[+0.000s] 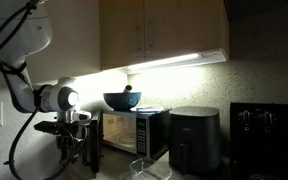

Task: Fully open the microwave

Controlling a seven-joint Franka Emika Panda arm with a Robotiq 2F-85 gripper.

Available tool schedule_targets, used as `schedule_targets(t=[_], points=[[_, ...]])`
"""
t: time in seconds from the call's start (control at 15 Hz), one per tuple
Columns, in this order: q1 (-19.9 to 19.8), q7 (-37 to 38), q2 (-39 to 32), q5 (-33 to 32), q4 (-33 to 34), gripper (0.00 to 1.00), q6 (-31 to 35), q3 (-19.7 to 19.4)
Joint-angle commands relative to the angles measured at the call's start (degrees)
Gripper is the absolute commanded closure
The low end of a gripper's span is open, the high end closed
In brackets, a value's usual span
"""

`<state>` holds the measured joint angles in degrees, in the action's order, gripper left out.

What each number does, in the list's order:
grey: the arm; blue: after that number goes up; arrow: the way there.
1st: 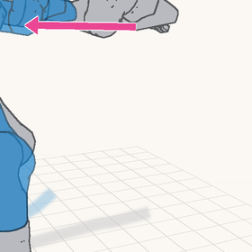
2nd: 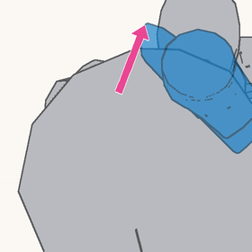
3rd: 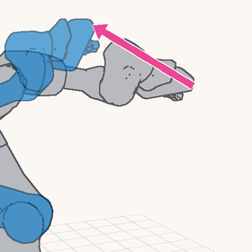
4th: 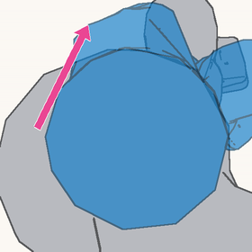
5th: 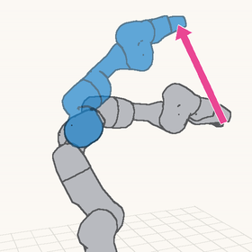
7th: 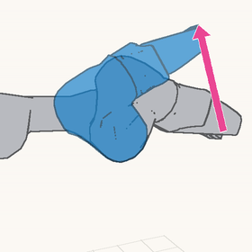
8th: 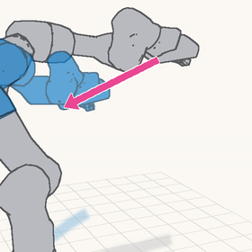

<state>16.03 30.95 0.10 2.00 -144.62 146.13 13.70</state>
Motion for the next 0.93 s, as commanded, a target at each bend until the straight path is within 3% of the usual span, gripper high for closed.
schedule_targets(t=[0.0, 0.87], points=[[-0.4, -0.3, 0.1, 0.1, -0.2, 0.28, -0.1, 0.5], [-0.6, -0.9, 0.1, 0.1, -0.1, 0.28, -0.1, 0.4]])
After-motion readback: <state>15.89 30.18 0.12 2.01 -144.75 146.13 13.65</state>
